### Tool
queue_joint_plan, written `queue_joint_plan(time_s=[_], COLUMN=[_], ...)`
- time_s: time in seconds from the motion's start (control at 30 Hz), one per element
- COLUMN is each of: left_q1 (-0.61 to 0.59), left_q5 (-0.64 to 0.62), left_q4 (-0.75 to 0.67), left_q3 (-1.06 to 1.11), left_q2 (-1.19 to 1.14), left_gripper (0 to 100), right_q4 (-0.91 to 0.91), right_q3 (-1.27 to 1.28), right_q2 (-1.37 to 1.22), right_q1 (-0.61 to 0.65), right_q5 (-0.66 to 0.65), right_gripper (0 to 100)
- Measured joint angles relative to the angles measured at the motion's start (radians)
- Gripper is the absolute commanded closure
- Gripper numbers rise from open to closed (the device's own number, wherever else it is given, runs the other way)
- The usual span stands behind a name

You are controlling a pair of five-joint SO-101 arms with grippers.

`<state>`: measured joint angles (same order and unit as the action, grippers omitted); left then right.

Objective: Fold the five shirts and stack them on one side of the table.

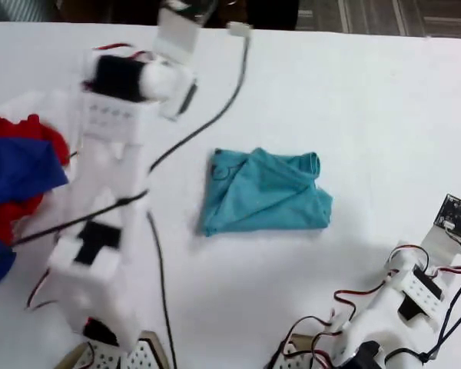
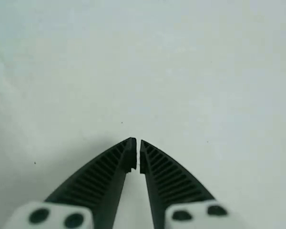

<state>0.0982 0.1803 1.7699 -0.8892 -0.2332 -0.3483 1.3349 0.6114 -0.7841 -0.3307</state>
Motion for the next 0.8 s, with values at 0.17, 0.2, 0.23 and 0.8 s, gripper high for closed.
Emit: queue_joint_plan(time_s=[0.17, 0.2, 0.23, 0.8], left_q1=[-0.167, -0.212, -0.255, -0.446], left_q5=[0.0, -0.009, -0.018, -0.04], left_q4=[-0.025, -0.046, -0.075, -0.976], left_q3=[0.347, 0.428, 0.509, 1.982], left_q2=[0.241, 0.276, 0.311, 1.01], left_gripper=[97, 97, 97, 97], right_q4=[0.0, 0.0, 0.0, -0.083], right_q3=[0.0, 0.0, 0.0, 0.0], right_q2=[0.0, 0.0, 0.0, 0.0], right_q1=[0.0, 0.0, 0.0, 0.057], right_q5=[0.0, 0.0, 0.0, -0.051], right_gripper=[97.8, 97.7, 97.7, 97.7])
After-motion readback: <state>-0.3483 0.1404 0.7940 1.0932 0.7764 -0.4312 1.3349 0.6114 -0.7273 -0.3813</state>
